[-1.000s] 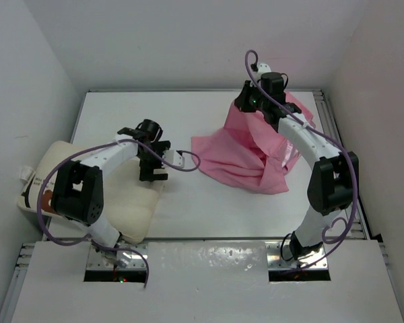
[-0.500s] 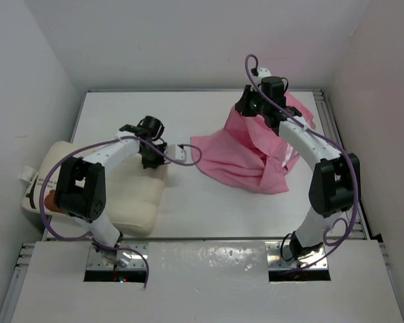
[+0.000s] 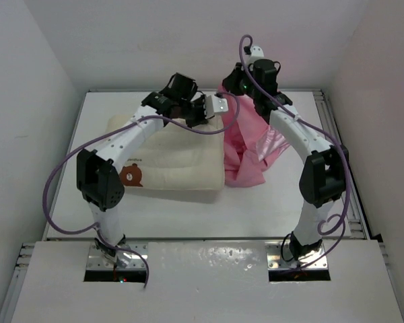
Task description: Put the pillow into the pillowcase
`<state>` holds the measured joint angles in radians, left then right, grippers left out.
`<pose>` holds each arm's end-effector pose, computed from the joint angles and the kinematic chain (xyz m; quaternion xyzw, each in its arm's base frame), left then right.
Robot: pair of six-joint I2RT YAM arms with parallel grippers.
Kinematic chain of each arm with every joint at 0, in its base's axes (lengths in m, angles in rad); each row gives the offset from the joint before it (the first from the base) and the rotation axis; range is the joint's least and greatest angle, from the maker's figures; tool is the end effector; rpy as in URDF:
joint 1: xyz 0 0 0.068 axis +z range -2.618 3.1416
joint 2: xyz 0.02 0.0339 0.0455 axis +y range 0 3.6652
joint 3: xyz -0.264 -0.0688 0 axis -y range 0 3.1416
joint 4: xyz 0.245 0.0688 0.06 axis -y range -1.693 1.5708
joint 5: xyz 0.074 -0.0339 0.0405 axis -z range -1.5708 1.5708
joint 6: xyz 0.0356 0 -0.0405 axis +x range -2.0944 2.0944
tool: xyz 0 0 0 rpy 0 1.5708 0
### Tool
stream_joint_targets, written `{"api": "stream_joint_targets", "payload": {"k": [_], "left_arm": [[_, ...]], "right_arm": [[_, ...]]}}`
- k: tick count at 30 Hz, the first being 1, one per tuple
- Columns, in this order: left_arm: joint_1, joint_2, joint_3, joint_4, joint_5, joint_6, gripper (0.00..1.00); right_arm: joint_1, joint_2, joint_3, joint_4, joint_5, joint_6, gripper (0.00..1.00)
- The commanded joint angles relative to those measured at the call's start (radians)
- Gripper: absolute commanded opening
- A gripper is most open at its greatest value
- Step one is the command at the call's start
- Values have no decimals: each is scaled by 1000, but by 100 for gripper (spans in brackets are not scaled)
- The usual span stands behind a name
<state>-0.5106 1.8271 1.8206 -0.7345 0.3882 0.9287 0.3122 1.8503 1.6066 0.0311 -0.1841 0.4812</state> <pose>0.3522 -0.2127 0.3551 0.6503 0.6241 -0.0906 0.4235 0.4278 0.1449 0.3434 0.0079 0.7770 0.3076 0.5492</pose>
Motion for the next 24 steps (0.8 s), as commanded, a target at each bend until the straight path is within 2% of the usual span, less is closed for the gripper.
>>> {"api": "stream_joint_targets", "payload": {"k": [1, 3, 6, 7, 11, 15, 21, 24], "left_arm": [[8, 60, -3, 55, 151, -79, 0], [-9, 78, -1, 92, 166, -115, 0], [-3, 104, -27, 255, 86, -270, 0], [6, 113, -36, 355, 4, -353, 0], [79, 176, -12, 489, -182, -514, 0], [103, 207, -1, 564, -278, -587, 0], [103, 244, -30, 760, -412, -683, 0], [103, 264, -41, 787, -425, -679, 0]], "right_arm": [[8, 39, 82, 98, 0, 51, 0], [10, 56, 122, 81, -9, 68, 0], [21, 43, 96, 62, -86, 56, 0], [30, 9, 67, 76, -116, 47, 0], [33, -95, -141, 108, -159, 5, 0], [25, -137, -214, 99, -175, 11, 0], [42, -105, -208, 101, -270, 23, 0], [50, -63, -168, 90, -278, 31, 0]]}}
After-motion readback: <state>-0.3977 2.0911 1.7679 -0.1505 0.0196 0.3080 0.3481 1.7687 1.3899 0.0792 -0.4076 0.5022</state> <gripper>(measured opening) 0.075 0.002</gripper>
